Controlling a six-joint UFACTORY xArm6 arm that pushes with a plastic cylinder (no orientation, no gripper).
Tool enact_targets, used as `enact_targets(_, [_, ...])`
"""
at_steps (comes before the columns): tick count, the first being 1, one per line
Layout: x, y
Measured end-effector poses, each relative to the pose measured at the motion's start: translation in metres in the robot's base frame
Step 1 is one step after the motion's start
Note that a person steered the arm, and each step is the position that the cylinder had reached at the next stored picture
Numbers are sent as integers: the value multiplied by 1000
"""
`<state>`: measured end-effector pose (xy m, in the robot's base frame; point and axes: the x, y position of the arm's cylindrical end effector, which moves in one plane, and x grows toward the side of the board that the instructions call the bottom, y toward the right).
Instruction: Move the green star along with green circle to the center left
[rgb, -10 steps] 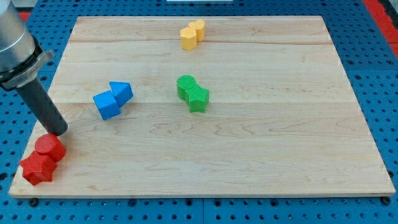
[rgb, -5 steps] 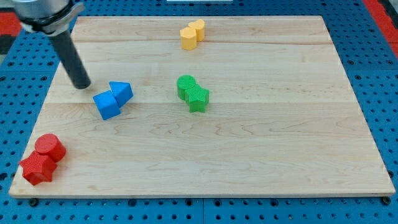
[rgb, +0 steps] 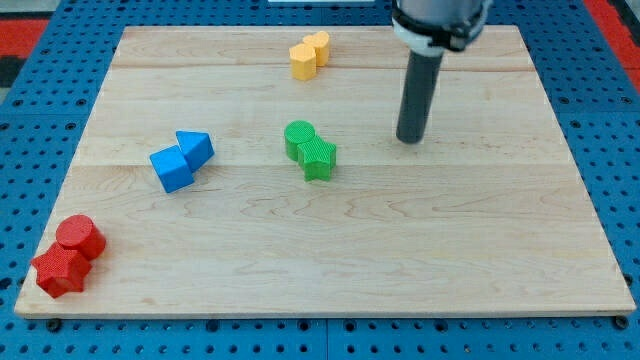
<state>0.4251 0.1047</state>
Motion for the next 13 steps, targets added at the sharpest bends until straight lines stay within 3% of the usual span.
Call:
enact_targets(1, [33,-2])
enact_targets(4, [25,-79])
enact_targets(6, [-10,-120])
enact_targets(8, [-24,-112])
enact_targets(10, [17,-90])
enact_targets(13, [-11,-149])
